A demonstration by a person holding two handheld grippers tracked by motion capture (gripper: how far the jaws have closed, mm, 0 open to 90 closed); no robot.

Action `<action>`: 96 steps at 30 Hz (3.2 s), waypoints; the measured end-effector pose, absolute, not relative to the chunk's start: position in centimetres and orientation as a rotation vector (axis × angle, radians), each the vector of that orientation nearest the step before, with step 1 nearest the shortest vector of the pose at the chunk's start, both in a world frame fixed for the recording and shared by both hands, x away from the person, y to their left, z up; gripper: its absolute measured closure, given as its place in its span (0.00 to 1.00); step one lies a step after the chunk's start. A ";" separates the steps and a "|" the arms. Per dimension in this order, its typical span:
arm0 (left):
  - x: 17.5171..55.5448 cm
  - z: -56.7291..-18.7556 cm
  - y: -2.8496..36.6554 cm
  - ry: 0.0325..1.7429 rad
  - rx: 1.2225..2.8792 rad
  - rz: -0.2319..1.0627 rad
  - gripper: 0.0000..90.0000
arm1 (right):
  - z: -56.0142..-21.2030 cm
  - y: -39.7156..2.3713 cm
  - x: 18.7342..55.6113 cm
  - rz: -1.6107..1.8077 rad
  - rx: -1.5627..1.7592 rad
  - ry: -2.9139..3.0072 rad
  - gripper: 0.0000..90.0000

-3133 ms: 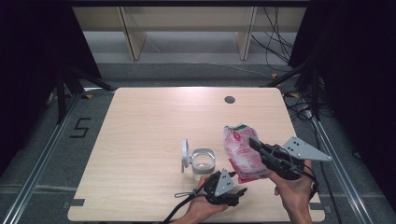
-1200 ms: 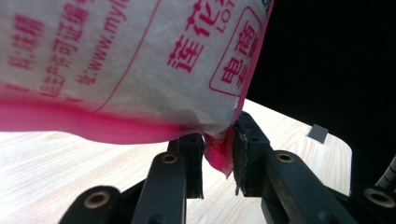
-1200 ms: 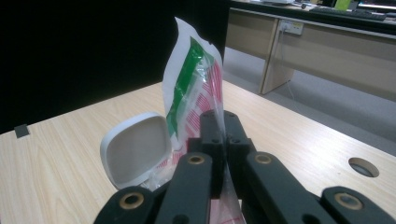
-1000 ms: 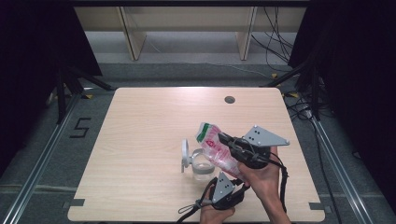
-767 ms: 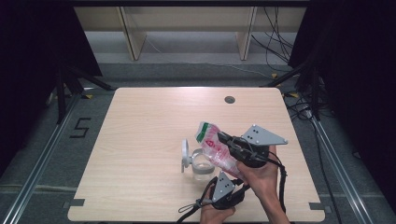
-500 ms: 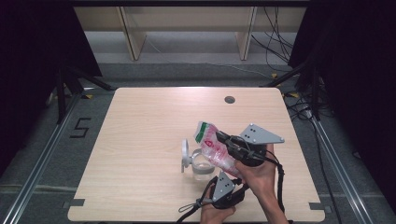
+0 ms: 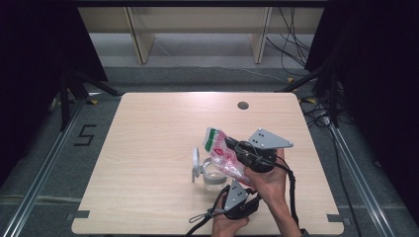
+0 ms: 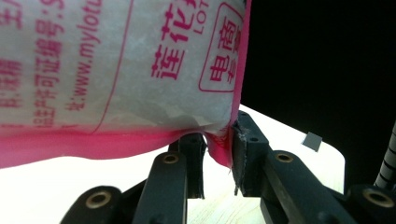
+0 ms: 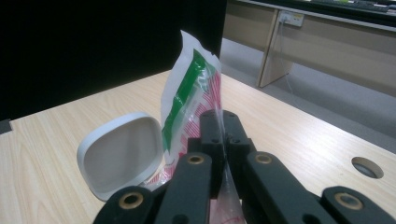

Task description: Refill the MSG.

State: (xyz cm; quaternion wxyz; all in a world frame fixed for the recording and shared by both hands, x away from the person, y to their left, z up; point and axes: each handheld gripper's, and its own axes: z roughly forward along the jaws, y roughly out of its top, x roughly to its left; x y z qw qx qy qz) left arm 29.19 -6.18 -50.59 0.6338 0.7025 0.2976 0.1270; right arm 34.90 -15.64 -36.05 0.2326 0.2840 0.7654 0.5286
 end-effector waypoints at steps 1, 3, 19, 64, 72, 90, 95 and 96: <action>29.2 -50.6 -6.1 0.680 1.610 0.291 0.84 | -36.0 -15.6 34.9 1.447 0.783 2.100 1.00; 29.2 -50.6 -6.1 0.683 1.612 0.291 0.84 | -36.1 -15.5 35.0 1.464 0.775 2.097 1.00; 29.0 -50.6 -6.0 0.681 1.604 0.288 0.84 | -36.2 -15.3 35.0 1.451 0.792 2.100 1.00; 29.3 -50.1 -5.9 0.692 1.586 0.287 0.84 | -36.2 -14.4 35.5 1.472 0.770 2.113 1.00; 29.3 -50.0 -5.9 0.688 1.585 0.282 0.84 | -36.1 -14.2 35.4 1.437 0.748 2.111 1.00; 29.4 -49.9 -5.8 0.694 1.576 0.287 0.84 | -36.1 -13.8 35.4 1.425 0.755 2.109 1.00; 29.3 -49.8 -5.8 0.702 1.586 0.291 0.84 | -36.2 -13.6 35.3 1.432 0.772 2.093 1.00; 29.4 -49.9 -5.8 0.695 1.576 0.287 0.84 | -36.1 -13.6 35.3 1.434 0.765 2.100 1.00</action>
